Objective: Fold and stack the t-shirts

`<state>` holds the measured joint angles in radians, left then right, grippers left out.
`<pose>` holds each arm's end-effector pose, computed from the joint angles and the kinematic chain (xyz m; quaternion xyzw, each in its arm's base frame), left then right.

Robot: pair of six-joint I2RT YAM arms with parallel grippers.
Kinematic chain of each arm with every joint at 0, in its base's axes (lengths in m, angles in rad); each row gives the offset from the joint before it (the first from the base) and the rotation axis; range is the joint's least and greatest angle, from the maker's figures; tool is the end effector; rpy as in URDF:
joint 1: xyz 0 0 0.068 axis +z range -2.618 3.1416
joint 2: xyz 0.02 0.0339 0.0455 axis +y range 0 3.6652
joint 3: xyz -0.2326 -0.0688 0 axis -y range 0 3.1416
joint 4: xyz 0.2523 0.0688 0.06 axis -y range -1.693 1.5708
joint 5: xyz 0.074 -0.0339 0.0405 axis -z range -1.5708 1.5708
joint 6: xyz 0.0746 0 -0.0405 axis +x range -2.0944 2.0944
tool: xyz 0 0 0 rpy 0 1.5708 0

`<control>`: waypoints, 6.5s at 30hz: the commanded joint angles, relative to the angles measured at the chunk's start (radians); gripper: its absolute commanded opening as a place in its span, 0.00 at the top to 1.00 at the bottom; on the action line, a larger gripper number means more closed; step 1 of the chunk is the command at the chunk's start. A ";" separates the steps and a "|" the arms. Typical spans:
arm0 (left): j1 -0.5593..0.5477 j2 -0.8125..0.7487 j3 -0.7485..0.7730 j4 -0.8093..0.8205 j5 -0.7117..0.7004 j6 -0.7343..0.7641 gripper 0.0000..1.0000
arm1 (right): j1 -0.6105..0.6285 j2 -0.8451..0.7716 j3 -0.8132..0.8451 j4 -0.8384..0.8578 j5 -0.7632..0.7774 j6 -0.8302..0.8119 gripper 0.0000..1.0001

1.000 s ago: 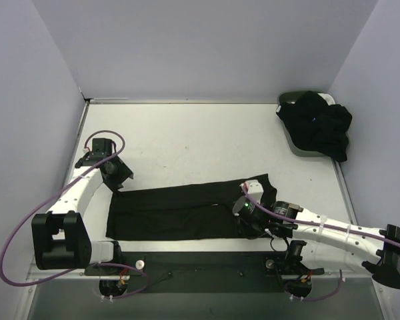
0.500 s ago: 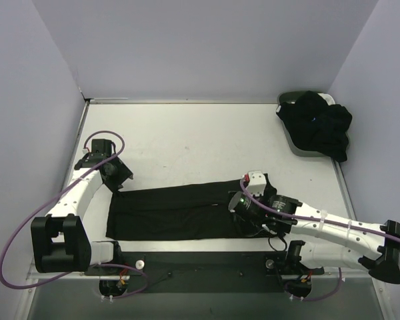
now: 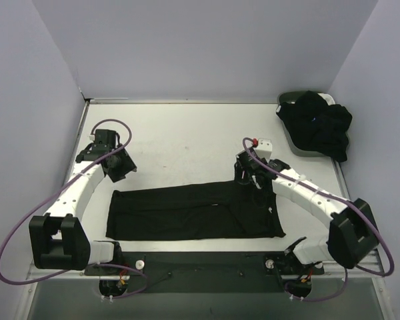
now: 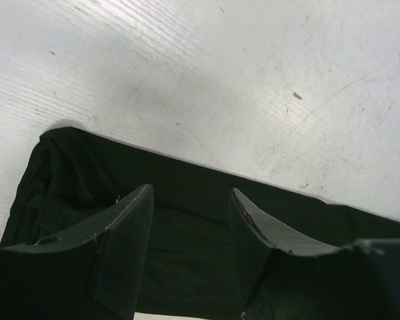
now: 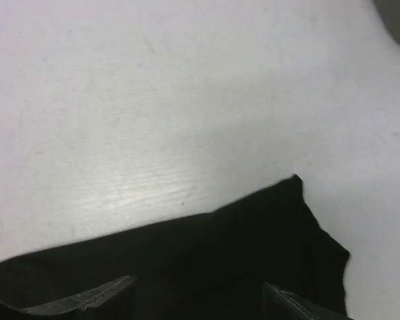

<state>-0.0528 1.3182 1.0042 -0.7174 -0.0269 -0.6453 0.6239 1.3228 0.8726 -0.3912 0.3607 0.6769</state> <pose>0.2964 -0.0137 0.1904 -0.2848 0.9207 -0.0789 0.2548 0.2686 0.1609 0.1760 0.0883 0.9171 0.0791 0.3807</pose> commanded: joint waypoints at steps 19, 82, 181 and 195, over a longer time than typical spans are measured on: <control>-0.156 0.165 -0.072 -0.011 -0.114 -0.040 0.44 | -0.127 0.349 0.077 0.285 -0.305 -0.008 0.28; 0.025 0.277 0.303 -0.168 -0.188 0.001 0.48 | 0.103 0.559 0.709 0.048 -0.365 -0.254 0.23; -0.024 0.093 0.071 -0.134 -0.203 0.041 0.62 | 0.200 0.438 0.483 0.061 -0.200 -0.211 0.24; -0.096 0.111 0.103 -0.096 -0.162 -0.007 0.61 | 0.073 0.552 0.540 0.118 -0.246 -0.177 0.25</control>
<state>-0.1154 1.3762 1.0653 -0.8562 -0.1829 -0.6273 0.7509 1.8519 1.3693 -0.2852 0.1322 0.4763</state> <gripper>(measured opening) 0.394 0.757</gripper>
